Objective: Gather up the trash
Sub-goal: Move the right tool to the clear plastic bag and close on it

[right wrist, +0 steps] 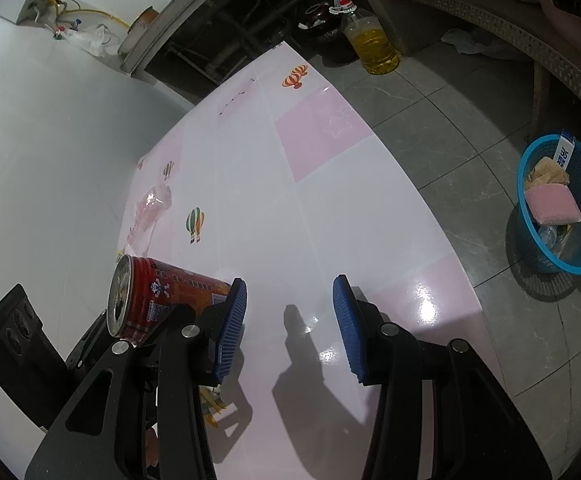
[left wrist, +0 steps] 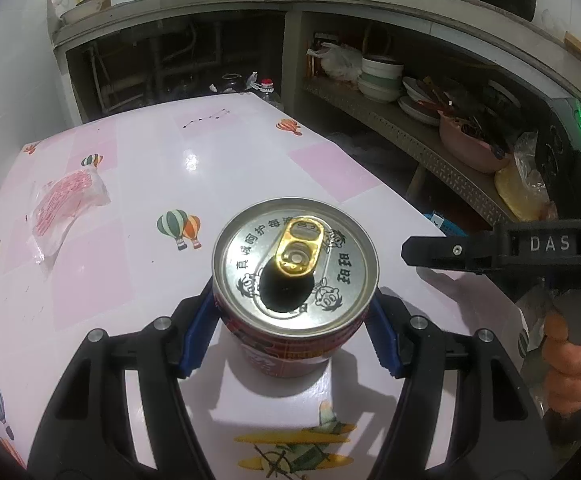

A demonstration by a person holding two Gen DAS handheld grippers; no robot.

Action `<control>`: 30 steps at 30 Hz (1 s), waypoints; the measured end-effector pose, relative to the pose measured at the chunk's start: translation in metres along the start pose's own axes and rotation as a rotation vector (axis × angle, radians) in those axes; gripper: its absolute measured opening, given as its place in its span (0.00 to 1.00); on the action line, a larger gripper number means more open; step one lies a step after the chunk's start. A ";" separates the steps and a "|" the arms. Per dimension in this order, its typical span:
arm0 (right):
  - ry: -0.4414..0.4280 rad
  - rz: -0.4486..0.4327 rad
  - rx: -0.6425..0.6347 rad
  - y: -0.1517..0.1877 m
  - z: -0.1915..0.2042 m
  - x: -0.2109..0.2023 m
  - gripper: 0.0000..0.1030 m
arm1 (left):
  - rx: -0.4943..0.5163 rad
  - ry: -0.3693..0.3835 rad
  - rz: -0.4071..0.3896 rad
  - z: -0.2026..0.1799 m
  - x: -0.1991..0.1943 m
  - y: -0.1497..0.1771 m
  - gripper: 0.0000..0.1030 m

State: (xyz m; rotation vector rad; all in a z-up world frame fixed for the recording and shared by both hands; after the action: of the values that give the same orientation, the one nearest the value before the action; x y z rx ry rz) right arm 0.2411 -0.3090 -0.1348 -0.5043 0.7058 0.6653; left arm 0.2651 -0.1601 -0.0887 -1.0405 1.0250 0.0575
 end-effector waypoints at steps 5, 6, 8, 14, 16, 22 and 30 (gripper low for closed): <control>-0.003 -0.005 -0.012 -0.002 0.009 -0.002 0.43 | -0.013 -0.010 0.012 0.008 -0.007 0.008 0.61; -0.005 -0.005 -0.014 -0.003 0.012 -0.002 0.43 | -0.018 -0.013 0.013 0.011 -0.009 0.011 0.61; -0.016 0.000 -0.027 -0.006 0.021 -0.002 0.43 | -0.033 -0.028 0.018 0.020 -0.015 0.019 0.61; -0.119 0.126 -0.058 -0.010 0.073 0.024 0.43 | -0.128 -0.104 0.031 0.063 -0.043 0.054 0.61; -0.153 0.194 -0.049 -0.012 0.094 0.043 0.43 | -0.166 -0.147 0.039 0.082 -0.055 0.070 0.61; -0.203 0.346 -0.014 -0.012 0.158 0.111 0.54 | -0.271 -0.227 0.051 0.128 -0.080 0.102 0.61; -0.166 0.445 0.162 -0.007 0.211 0.201 0.56 | -0.347 -0.243 0.034 0.154 -0.094 0.119 0.61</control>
State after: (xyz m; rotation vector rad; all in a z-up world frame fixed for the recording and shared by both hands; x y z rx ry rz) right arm 0.4507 -0.1059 -0.1398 -0.1376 0.7134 1.0433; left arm 0.2581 0.0555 -0.0851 -1.2941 0.8263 0.3923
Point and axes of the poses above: each gripper's, at about its wrist camera, not at the fingertips, and x roughly the way its jaws point, z to its left, y to its underside, the point moved 4 cm from there along x, roughly the way its jaws point, and after that the axes turned 15 degrees about x, right-handed, at the moved point
